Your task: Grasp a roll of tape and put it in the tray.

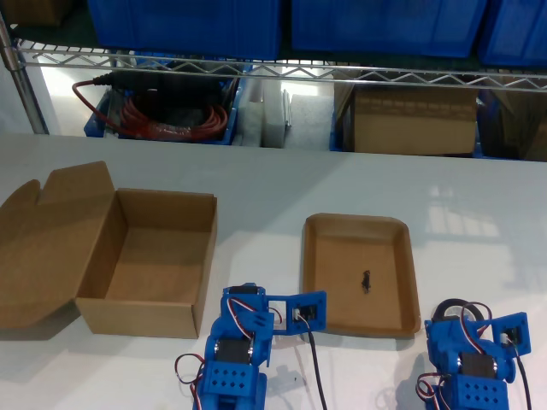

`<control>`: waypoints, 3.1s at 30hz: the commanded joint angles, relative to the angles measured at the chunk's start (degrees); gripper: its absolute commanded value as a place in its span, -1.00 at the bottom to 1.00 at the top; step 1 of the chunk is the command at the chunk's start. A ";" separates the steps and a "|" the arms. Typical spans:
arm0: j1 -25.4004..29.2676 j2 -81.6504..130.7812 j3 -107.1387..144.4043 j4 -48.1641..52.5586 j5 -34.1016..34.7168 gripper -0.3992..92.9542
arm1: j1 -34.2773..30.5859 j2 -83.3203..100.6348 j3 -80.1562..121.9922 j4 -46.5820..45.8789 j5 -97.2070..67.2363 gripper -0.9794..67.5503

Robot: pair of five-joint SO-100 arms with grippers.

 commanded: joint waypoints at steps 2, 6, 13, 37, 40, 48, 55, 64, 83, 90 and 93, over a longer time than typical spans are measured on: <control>-0.53 0.62 1.85 -0.70 0.18 -0.99 | 0.26 0.44 -0.26 -0.70 -0.09 -0.97; -0.53 0.62 1.85 -0.70 0.18 -0.99 | 0.26 0.44 -0.26 -0.70 -0.09 -0.97; -0.53 0.62 1.85 -0.70 0.18 -0.99 | 0.26 0.44 -0.26 -0.70 0.09 -0.97; -0.53 0.62 1.85 -0.70 0.18 -0.99 | 4.57 -6.68 -6.68 -3.60 0.18 -0.22; -0.53 0.62 1.85 -0.70 0.18 -0.99 | 10.63 -20.65 -21.36 0.09 0.62 -0.13; -0.53 0.62 1.85 -0.70 0.18 -0.99 | 19.16 -48.16 -41.31 12.22 -2.29 -0.19; -0.53 0.62 1.85 -0.70 0.18 -0.99 | 19.07 -59.94 -42.10 7.29 -2.55 -0.24; -0.53 0.62 1.85 -0.70 0.18 -0.99 | 17.14 -71.89 -45.62 3.60 -2.55 -0.25; -0.53 0.62 1.85 -0.70 0.18 -0.99 | 13.54 -80.95 -49.04 -1.32 -0.97 -0.97; -0.53 0.62 1.85 -0.70 0.18 -0.99 | 14.33 -81.04 -49.04 -2.11 -0.97 -0.97; -0.53 0.62 1.85 -0.70 0.18 -0.99 | 14.15 -79.37 -49.39 -3.52 -0.44 -0.97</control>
